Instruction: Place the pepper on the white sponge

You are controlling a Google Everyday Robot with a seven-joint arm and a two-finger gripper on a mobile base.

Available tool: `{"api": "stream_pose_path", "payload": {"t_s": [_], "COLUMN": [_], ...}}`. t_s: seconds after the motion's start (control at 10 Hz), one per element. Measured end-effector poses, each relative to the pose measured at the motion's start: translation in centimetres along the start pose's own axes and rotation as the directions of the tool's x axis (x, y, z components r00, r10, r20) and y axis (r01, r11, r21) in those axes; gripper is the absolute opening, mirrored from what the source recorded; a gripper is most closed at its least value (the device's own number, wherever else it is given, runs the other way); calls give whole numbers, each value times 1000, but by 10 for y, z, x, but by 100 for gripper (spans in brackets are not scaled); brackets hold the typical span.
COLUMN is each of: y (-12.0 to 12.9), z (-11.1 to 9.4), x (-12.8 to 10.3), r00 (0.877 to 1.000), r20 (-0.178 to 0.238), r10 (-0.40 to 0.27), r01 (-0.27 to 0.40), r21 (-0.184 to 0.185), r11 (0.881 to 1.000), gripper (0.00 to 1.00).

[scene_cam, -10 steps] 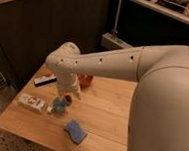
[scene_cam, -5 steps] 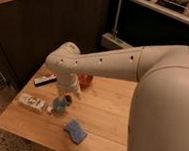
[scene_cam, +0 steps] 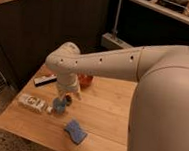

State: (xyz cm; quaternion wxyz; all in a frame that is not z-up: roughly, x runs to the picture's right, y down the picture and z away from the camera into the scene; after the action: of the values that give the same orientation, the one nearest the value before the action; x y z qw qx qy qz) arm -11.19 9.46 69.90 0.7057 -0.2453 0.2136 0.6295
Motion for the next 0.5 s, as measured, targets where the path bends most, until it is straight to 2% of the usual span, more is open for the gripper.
{"api": "stream_pose_path", "payload": {"t_s": [0.5], "y": [2], "z": [-1], "x": [-1], "r00": [1000], "r20": [8], "r10": [-5], "r01": [5], "r21": [-12], "r11": [1000], "gripper": [65]}}
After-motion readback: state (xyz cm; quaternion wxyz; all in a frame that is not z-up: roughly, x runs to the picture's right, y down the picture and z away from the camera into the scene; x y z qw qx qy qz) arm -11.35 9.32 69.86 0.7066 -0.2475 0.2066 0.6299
